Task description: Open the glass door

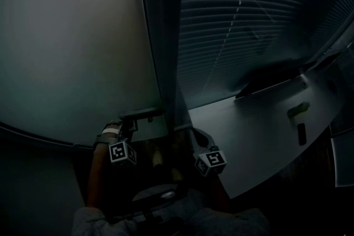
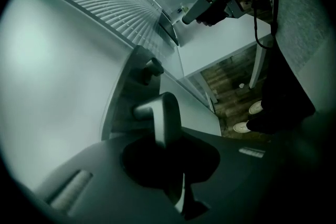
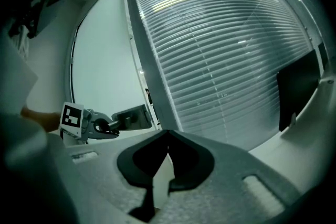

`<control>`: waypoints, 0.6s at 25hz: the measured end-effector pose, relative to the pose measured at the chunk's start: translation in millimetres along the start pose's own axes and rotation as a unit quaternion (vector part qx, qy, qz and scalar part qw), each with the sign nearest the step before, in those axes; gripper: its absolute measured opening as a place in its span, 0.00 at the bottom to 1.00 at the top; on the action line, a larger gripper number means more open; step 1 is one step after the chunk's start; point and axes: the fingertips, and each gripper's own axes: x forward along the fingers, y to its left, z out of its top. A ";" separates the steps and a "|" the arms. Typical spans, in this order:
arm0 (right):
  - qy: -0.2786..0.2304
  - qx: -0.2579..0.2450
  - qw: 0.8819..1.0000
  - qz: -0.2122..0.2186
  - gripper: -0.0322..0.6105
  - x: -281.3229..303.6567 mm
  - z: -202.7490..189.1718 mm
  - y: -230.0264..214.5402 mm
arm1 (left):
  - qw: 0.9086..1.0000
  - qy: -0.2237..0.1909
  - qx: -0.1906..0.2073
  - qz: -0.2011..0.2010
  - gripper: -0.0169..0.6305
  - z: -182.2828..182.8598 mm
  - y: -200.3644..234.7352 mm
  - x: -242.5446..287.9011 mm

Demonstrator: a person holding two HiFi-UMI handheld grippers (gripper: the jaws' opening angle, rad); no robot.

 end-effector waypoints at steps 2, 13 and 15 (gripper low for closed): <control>0.004 -0.002 1.000 -0.008 0.05 -0.7 2.6 -0.1 | 1.000 -0.001 0.004 0.002 0.03 1.0 -0.3 0.9; 0.001 -0.007 1.000 -0.011 0.05 -0.8 15.1 1.8 | 1.000 -0.007 0.009 0.009 0.03 2.4 1.9 -1.9; -0.005 -0.011 1.000 -0.001 0.05 -1.7 19.6 5.9 | 1.000 -0.009 0.011 0.011 0.03 3.0 2.9 -2.4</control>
